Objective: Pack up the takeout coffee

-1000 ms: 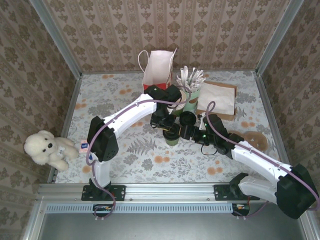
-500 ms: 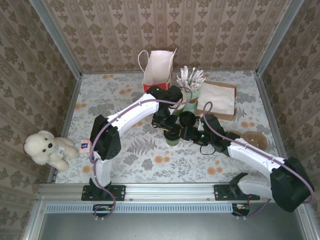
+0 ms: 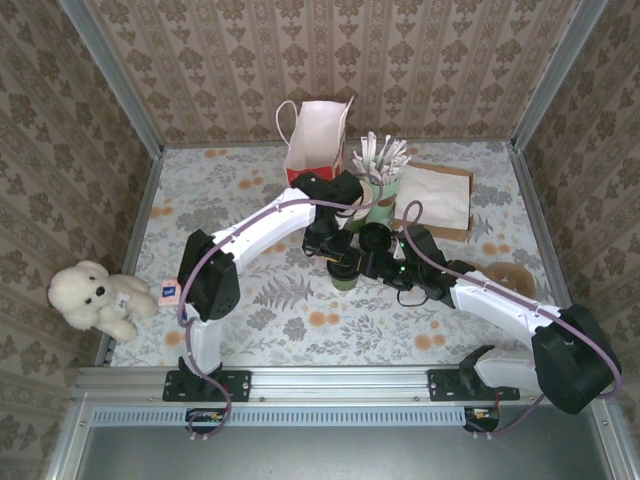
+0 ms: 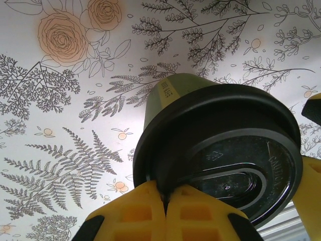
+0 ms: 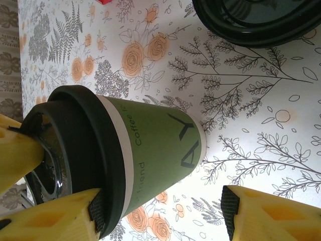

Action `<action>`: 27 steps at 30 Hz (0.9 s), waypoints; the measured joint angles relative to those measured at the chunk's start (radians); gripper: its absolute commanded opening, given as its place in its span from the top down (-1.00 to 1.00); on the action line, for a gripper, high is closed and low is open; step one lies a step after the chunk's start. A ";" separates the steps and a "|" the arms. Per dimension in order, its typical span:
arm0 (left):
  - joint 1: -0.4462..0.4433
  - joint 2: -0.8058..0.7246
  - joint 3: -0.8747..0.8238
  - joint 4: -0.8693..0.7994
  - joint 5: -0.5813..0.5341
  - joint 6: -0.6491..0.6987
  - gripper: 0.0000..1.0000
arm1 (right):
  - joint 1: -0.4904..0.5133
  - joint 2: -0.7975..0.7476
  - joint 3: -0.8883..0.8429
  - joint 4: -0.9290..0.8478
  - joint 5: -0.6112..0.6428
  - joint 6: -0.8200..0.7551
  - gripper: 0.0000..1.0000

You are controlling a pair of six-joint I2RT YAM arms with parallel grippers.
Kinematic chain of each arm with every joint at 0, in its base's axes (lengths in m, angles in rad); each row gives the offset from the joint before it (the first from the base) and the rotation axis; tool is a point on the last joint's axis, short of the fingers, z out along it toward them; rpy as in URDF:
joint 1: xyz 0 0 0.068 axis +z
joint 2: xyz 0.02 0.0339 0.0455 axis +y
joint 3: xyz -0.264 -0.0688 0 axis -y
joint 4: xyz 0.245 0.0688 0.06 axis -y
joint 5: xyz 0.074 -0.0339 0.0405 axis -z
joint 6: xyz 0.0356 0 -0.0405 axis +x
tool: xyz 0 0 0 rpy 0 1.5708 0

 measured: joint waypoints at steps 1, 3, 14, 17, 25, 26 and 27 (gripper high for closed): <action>0.000 -0.004 -0.006 0.006 0.000 0.000 1.00 | 0.000 0.000 0.001 -0.002 0.001 0.000 -0.26; 0.000 -0.011 -0.021 0.019 0.001 0.000 1.00 | 0.000 0.002 0.002 -0.002 0.001 0.000 -0.21; 0.000 -0.057 -0.095 0.088 0.005 0.008 1.00 | 0.000 0.013 -0.004 0.028 0.002 0.019 -0.13; 0.001 -0.055 -0.086 0.083 0.005 0.023 1.00 | -0.006 0.005 -0.005 0.031 -0.006 0.005 -0.17; -0.002 -0.009 -0.019 0.053 0.043 0.070 1.00 | -0.121 -0.003 -0.006 0.030 -0.115 -0.011 -0.15; -0.002 -0.005 -0.015 0.049 0.050 0.076 1.00 | -0.133 -0.002 -0.006 0.030 -0.126 -0.012 -0.15; -0.002 -0.003 -0.012 0.047 0.057 0.079 1.00 | -0.141 0.002 -0.005 0.030 -0.139 -0.013 -0.15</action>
